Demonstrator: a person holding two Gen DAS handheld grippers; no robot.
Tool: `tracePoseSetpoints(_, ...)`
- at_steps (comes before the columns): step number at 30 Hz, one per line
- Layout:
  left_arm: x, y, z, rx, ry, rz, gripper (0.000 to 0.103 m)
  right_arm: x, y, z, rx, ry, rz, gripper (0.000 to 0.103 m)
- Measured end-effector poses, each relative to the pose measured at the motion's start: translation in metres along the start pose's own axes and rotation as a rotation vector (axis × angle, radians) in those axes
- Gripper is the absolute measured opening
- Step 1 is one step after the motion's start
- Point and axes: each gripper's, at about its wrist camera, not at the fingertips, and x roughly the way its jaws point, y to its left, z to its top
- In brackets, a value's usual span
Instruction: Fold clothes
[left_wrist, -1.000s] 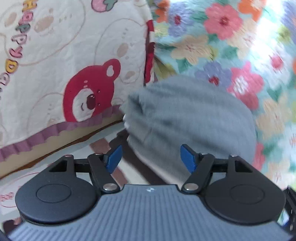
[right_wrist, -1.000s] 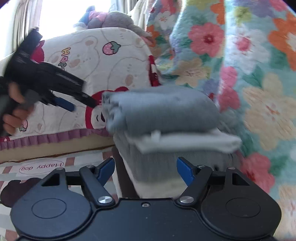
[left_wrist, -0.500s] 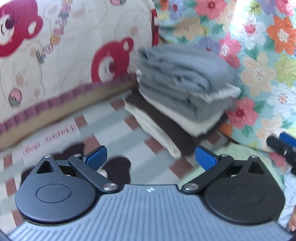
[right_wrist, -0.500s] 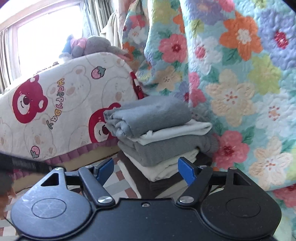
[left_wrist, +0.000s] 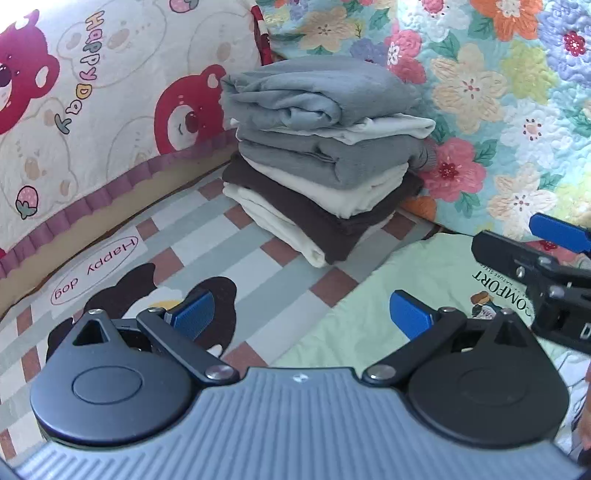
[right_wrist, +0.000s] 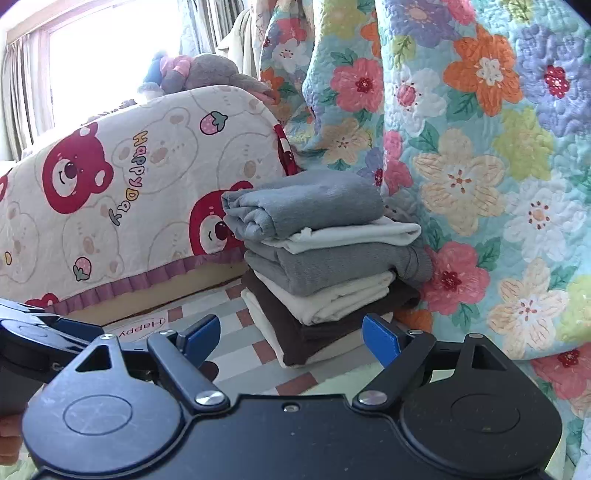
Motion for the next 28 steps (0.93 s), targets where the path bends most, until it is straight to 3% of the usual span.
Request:
tracePoseSetpoints(14,-0.015,-0.033,-0.003,0.055,-0.038,0.032,0.103,-0.022,-0.018,-0.001,0.025,-0.013,-0.017,0.088)
tracePoseSetpoints(28,-0.021,-0.037,-0.009,0.077,-0.044,0.034,0.103,-0.027,-0.021,-0.002,0.035,-0.007,-0.024,0.088)
